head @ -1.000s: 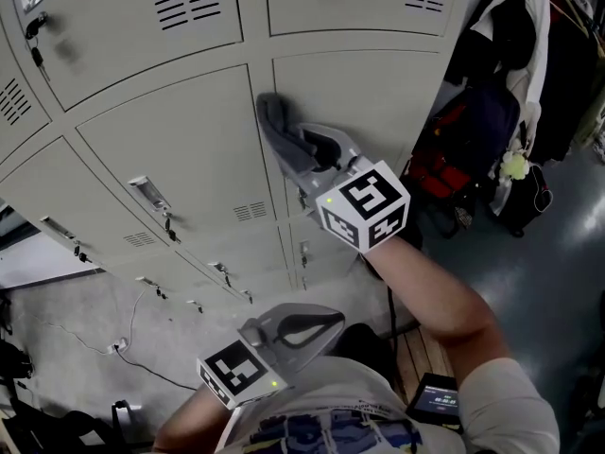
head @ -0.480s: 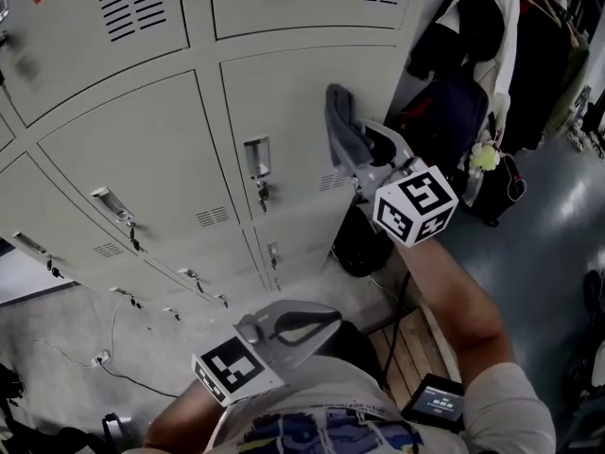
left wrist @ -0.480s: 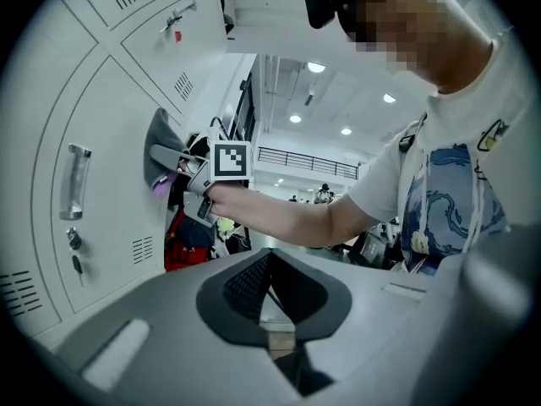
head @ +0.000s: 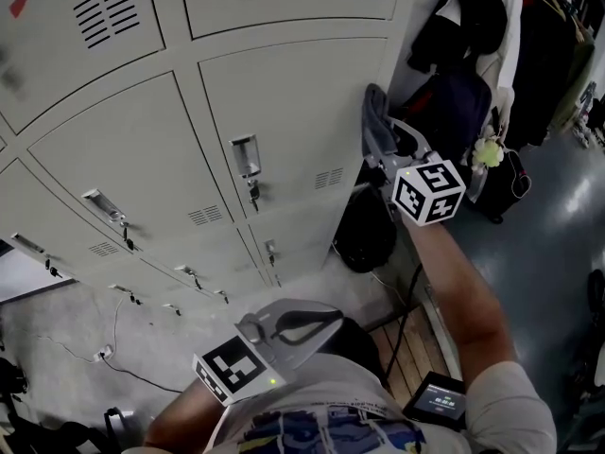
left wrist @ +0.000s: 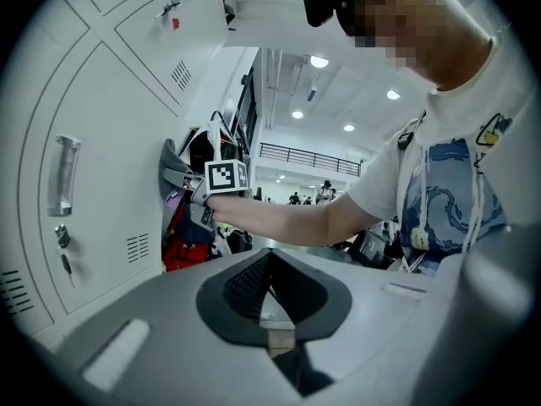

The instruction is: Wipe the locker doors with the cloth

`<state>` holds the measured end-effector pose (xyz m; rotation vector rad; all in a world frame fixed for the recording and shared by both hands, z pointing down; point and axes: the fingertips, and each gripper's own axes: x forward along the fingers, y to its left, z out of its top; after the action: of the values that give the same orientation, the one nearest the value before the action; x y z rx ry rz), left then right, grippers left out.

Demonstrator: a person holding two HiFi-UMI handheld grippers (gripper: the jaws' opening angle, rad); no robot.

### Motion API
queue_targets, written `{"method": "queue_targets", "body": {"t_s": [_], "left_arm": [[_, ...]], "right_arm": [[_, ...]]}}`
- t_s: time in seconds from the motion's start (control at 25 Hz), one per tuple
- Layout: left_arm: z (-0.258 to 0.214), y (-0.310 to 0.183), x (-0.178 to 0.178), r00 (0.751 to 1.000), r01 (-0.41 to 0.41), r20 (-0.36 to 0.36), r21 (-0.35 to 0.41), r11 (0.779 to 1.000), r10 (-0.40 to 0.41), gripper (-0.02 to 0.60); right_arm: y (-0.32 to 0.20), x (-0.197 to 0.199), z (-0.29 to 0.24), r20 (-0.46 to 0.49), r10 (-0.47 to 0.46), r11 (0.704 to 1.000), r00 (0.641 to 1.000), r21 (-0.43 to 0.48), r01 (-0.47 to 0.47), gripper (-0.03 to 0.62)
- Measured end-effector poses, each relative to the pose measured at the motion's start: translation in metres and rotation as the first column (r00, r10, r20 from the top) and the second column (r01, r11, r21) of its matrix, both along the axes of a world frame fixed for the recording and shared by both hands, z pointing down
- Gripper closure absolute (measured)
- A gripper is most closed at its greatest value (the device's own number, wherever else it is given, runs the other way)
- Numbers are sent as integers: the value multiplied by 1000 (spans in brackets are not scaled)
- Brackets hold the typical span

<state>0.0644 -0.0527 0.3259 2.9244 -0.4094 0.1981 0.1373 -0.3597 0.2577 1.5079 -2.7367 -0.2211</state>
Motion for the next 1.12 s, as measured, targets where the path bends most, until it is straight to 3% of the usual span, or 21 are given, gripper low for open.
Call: {"method": "queue_targets", "body": {"t_s": [0.28, 0.64, 1.12], "left_arm": [[2, -5, 1, 1000, 11, 20, 0, 1000, -11, 578], [5, -7, -11, 999, 37, 11, -7, 999, -37, 578], [10, 0, -38, 997, 75, 4, -18, 997, -75, 578]], "right_arm": [[1, -24, 3, 15, -41, 999, 999, 10, 41, 490], [24, -92, 13, -30, -154, 988, 988, 28, 154, 490], [58, -195, 23, -57, -316, 948, 947, 12, 317, 490]]}}
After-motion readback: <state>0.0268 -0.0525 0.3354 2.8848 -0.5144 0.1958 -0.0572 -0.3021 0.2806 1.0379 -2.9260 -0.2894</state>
